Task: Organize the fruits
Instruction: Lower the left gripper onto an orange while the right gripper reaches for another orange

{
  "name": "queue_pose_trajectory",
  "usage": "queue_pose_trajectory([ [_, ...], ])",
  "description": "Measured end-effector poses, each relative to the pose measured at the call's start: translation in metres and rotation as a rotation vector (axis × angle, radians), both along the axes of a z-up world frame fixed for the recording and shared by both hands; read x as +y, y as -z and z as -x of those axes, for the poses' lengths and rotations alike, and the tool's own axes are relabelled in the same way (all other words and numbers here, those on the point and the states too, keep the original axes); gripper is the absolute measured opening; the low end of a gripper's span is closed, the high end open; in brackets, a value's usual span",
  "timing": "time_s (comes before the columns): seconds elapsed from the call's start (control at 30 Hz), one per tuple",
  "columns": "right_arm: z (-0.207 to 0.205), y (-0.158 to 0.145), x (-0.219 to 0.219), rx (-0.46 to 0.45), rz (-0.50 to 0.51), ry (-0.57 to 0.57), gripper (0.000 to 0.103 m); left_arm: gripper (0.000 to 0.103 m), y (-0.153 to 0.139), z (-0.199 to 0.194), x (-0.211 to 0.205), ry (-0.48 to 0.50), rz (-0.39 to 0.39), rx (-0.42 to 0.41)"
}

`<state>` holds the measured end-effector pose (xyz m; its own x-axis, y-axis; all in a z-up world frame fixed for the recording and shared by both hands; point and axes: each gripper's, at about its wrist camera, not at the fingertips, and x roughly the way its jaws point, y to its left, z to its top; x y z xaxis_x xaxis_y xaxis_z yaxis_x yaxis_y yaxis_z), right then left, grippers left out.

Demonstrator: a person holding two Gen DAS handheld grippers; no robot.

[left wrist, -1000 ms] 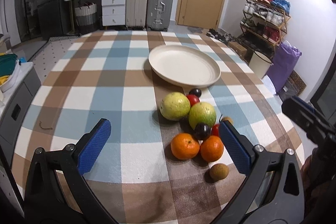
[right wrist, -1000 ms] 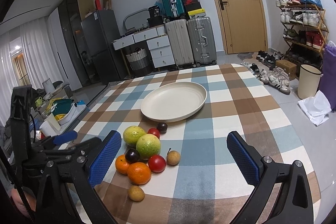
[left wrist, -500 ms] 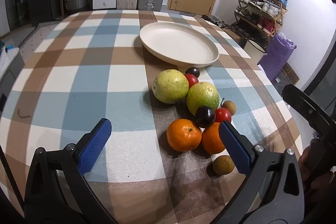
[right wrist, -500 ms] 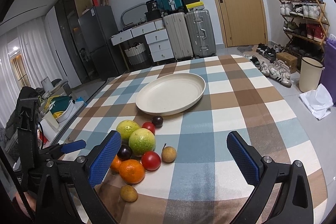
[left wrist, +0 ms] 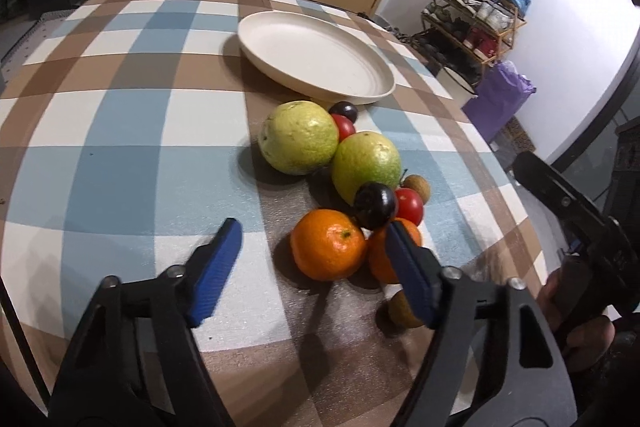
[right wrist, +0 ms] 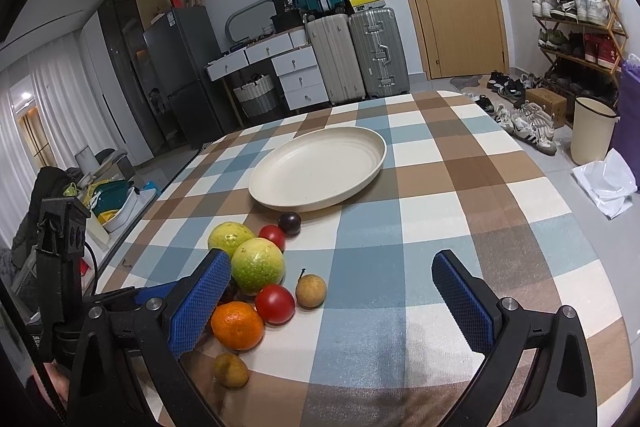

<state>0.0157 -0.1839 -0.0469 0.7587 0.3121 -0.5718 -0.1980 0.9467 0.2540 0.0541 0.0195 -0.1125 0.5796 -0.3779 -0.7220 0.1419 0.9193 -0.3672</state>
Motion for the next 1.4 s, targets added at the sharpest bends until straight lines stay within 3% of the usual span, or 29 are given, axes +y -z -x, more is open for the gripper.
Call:
queue_pose_trajectory([
  [0.13,-0.003,0.001,0.002,0.007,0.003,-0.005,0.102,0.043,0.000,-0.002,0.001,0.043,0.055,0.002],
  [0.3,-0.005,0.001,0.004,0.014,0.014,-0.017,0.102,0.035,0.001,-0.003,0.006,0.057,0.082,0.013],
  [0.4,-0.005,0.001,0.005,0.015,0.012,-0.016,0.102,0.035,0.003,-0.001,0.012,0.052,0.120,0.023],
  [0.83,-0.011,0.000,0.014,0.021,0.024,-0.035,0.102,0.033,0.004,0.006,0.025,0.037,0.123,0.023],
  [1.07,-0.026,0.011,0.019,0.102,-0.082,-0.102,0.102,0.033,0.003,0.010,0.040,0.015,0.147,0.026],
  [1.4,-0.031,0.018,0.036,0.122,-0.080,-0.157,0.102,0.033,-0.004,0.012,0.060,-0.011,0.161,0.014],
])
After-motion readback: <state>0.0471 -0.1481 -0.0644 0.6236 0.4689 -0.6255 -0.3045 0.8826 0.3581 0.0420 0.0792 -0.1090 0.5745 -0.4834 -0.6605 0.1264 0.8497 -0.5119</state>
